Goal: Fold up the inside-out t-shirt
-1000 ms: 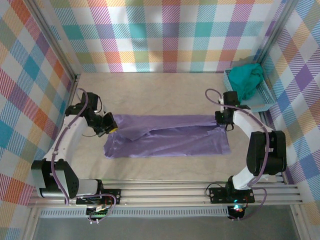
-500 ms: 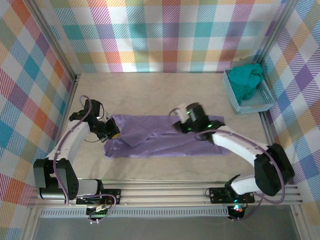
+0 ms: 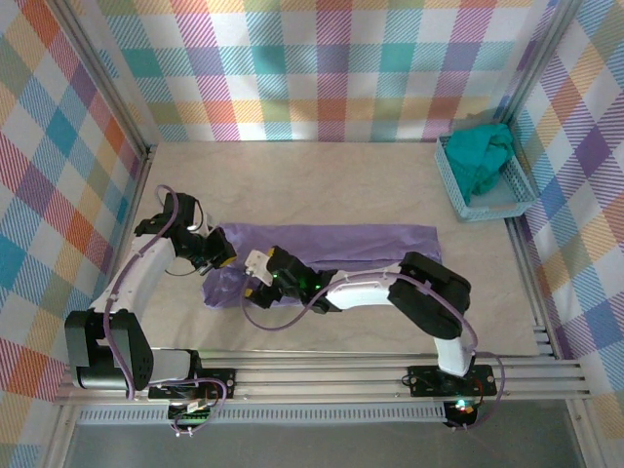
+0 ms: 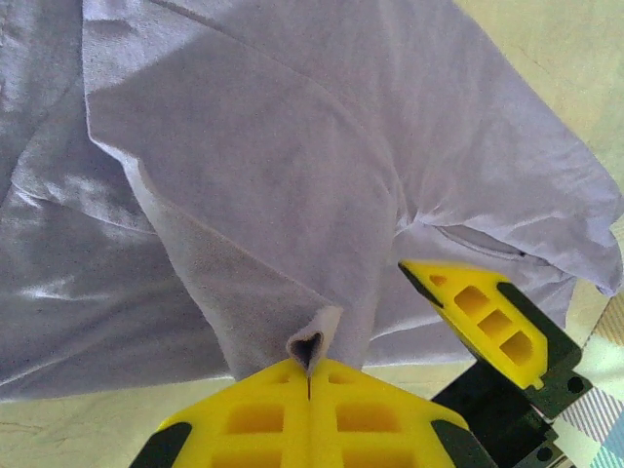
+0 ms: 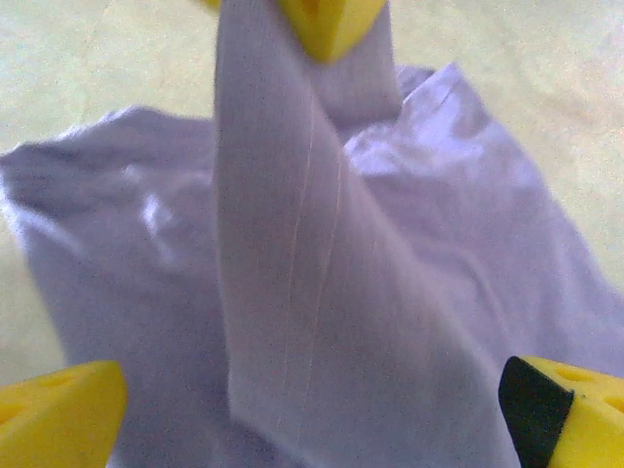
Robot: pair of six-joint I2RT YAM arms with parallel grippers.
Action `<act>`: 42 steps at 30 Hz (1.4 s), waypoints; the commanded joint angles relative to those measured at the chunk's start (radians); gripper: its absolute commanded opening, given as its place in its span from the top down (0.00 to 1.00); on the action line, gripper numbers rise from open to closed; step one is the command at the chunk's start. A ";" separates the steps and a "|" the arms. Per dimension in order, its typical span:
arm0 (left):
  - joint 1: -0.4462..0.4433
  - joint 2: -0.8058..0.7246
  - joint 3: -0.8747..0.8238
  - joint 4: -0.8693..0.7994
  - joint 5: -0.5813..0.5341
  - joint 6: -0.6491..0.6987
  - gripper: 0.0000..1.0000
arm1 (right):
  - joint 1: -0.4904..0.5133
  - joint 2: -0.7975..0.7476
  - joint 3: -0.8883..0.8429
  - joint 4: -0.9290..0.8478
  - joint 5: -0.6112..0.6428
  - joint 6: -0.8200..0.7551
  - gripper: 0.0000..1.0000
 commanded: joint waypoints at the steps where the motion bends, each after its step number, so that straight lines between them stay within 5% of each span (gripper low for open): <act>1: 0.012 -0.030 -0.022 0.000 0.026 0.022 1.00 | 0.024 0.061 0.053 0.085 0.169 -0.031 0.01; 8: 0.011 -0.039 -0.027 0.005 0.028 0.021 1.00 | 0.048 0.090 0.068 0.113 0.464 -0.051 0.02; 14: 0.011 -0.041 -0.035 0.006 0.011 0.027 1.00 | 0.048 0.009 0.016 0.060 0.506 -0.040 0.09; 21: 0.010 -0.037 -0.045 0.006 -0.003 0.037 1.00 | 0.048 -0.068 -0.023 -0.034 0.499 -0.011 0.31; 37: 0.011 -0.142 -0.271 0.104 -0.019 -0.086 0.95 | 0.048 -0.174 -0.159 -0.248 0.044 0.031 0.67; 40: 0.011 -0.185 -0.302 0.123 -0.043 -0.112 0.82 | 0.048 -0.204 -0.198 -0.269 -0.042 -0.006 0.67; 42: 0.011 -0.216 -0.288 0.116 -0.094 -0.116 0.69 | 0.045 -0.236 -0.206 -0.316 -0.065 -0.028 0.57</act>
